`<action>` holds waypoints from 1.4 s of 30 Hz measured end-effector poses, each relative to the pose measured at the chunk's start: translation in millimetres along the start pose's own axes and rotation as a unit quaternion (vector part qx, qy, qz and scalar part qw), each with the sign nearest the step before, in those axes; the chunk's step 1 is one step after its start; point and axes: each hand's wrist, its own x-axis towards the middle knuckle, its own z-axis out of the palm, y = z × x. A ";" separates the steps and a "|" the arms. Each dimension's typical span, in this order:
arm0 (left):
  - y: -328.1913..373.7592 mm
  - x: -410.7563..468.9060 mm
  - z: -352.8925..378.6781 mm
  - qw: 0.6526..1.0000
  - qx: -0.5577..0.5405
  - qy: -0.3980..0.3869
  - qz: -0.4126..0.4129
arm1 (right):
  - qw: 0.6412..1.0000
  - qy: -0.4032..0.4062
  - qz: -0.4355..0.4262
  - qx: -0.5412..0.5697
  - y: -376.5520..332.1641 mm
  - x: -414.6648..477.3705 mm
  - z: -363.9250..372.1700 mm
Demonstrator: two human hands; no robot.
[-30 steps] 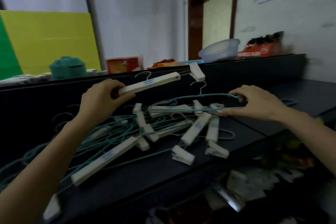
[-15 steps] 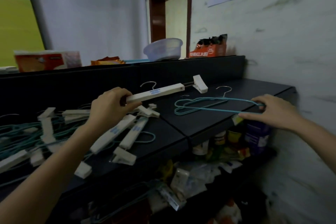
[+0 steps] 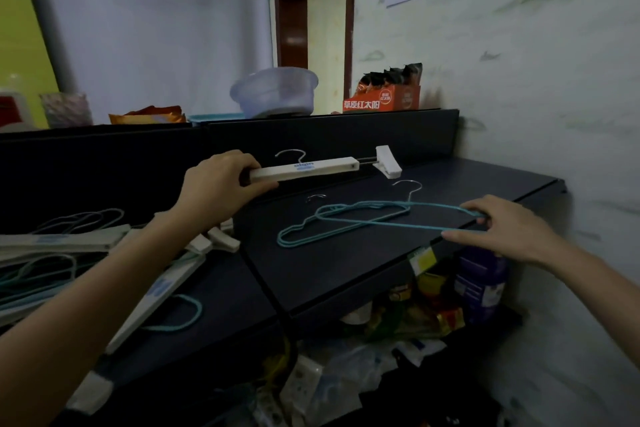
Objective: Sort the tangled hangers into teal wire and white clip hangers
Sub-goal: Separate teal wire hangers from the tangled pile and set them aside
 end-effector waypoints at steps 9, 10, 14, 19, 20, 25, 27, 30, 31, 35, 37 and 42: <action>4.1 51.4 25.7 0.998 0.053 0.004 -0.025 | 0.986 -0.085 -0.134 0.048 0.2 105.2 37.6; 4.5 53.2 27.6 0.998 0.058 0.001 -0.030 | 0.983 -0.092 -0.150 0.055 -0.1 114.8 42.0; 7.8 57.5 35.3 0.995 0.076 -0.019 -0.056 | 0.969 -0.124 -0.202 0.067 0.7 149.8 60.0; 19.6 61.9 53.1 0.992 0.095 -0.027 -0.082 | 0.949 -0.182 -0.252 0.059 7.8 181.5 80.2; 23.3 63.8 57.2 0.990 0.104 -0.026 -0.088 | 0.944 -0.190 -0.262 0.064 11.1 187.7 83.7; 49.1 75.3 78.7 0.985 0.120 -0.018 -0.123 | 0.919 -0.234 -0.308 0.072 24.9 210.7 99.2; 62.6 83.0 88.2 0.984 0.119 -0.019 -0.130 | 0.904 -0.258 -0.332 0.072 31.7 218.1 99.8; 82.6 97.7 107.3 0.983 0.125 -0.021 -0.132 | 0.896 -0.263 -0.349 0.078 53.0 231.9 92.4; 88.9 103.0 115.9 0.983 0.124 -0.023 -0.135 | 0.898 -0.255 -0.350 0.078 63.6 237.4 88.5; 113.7 126.2 159.0 0.985 0.101 -0.039 -0.134 | 0.909 -0.252 -0.324 0.081 117.7 258.9 66.8; 127.0 141.6 182.8 0.987 0.091 -0.051 -0.121 | 0.917 -0.243 -0.306 0.086 147.7 268.3 53.4; 167.0 182.8 242.4 0.988 0.059 -0.111 -0.089 | 0.939 -0.203 -0.262 0.089 215.7 288.0 30.5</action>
